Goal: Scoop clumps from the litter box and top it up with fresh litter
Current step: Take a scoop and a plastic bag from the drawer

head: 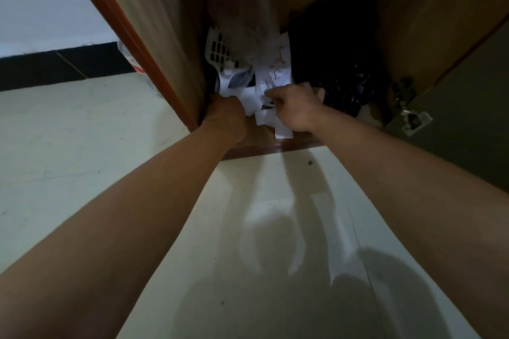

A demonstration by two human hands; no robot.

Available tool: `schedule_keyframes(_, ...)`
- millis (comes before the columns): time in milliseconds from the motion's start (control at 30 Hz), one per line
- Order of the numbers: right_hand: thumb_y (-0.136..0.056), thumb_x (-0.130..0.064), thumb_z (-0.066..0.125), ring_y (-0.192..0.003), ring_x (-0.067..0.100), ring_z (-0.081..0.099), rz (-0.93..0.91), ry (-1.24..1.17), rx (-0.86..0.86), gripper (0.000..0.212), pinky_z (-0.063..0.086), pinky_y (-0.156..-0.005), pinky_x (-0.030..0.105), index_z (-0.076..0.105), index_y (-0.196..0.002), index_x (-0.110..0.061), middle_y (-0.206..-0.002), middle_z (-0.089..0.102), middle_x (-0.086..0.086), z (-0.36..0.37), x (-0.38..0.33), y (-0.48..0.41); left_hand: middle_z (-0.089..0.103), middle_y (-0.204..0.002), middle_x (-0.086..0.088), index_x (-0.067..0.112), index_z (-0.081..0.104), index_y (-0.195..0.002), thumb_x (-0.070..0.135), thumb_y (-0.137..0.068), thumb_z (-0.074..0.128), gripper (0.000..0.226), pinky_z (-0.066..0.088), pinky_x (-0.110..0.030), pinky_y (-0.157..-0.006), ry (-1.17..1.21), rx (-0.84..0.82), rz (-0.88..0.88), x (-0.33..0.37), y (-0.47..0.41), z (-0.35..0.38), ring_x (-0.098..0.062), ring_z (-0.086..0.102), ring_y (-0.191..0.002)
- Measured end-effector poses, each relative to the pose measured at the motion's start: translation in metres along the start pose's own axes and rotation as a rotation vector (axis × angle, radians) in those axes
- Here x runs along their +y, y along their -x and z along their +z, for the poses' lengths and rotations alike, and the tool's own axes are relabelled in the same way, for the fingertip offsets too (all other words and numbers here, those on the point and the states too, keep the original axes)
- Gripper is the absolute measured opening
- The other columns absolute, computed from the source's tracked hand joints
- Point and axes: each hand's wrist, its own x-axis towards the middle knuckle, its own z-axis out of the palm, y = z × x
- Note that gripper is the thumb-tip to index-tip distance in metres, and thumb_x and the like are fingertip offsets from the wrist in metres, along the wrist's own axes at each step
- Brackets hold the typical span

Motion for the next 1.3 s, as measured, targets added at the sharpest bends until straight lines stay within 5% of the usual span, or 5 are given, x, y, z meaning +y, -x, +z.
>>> schedule_keyframes(200,-0.099,-0.017,0.050,-0.115,0.019,0.062,0.034,-0.457,0.231,0.029,0.042,-0.095,0.019,0.074,-0.114,-0.016,-0.121,0.070,0.003,-0.012,-0.001,0.017,0.061,-0.118,-0.015,0.005,0.048,-0.126,0.016,-0.094,0.054,0.034,0.051,-0.037,-0.089,0.161,0.109,-0.096,0.002,0.022,-0.007,-0.031,0.062,-0.106)
schedule_keyframes(667,-0.098,-0.010,0.045,-0.114,0.022,0.060,-0.319,-0.413,0.575,0.035,0.046,-0.099,0.026,0.062,-0.129,-0.012,-0.130,0.059,0.008,-0.075,-0.016,0.081,0.059,-0.101,-0.018,0.006,0.054,-0.105,0.017,-0.088,0.060,0.022,0.052,-0.045,-0.072,0.653,0.356,-0.159,-0.018,0.106,-0.050,-0.039,0.061,-0.084)
schedule_keyframes(967,-0.092,-0.014,0.047,-0.084,0.017,0.061,-0.606,-0.567,0.319,0.021,0.044,-0.073,0.026,0.068,-0.093,-0.016,-0.097,0.065,0.000,-0.024,-0.137,0.139,0.051,-0.103,-0.007,0.010,0.051,-0.108,0.024,-0.097,0.047,0.018,0.045,-0.040,-0.060,0.322,0.151,-0.285,-0.113,0.266,-0.044,-0.035,0.055,-0.069)
schedule_keyframes(1200,-0.091,-0.009,0.045,-0.083,0.017,0.065,-0.842,-0.706,-0.124,0.024,0.048,-0.080,0.032,0.068,-0.091,-0.019,-0.095,0.061,-0.007,0.022,-0.289,0.236,0.051,-0.111,-0.015,0.010,0.049,-0.105,0.020,-0.095,0.050,0.015,0.045,-0.041,-0.079,0.371,0.065,-0.880,-0.177,0.469,-0.041,-0.038,0.056,-0.095)
schedule_keyframes(1300,-0.092,-0.009,0.045,-0.095,0.022,0.064,-0.908,-0.677,-0.309,0.027,0.048,-0.089,0.035,0.070,-0.097,-0.017,-0.102,0.065,0.002,0.037,-0.353,0.291,0.058,-0.096,-0.016,0.010,0.047,-0.090,0.020,-0.094,0.050,0.011,0.052,-0.039,-0.067,0.503,0.080,-1.163,-0.196,0.555,-0.043,-0.034,0.066,-0.071)
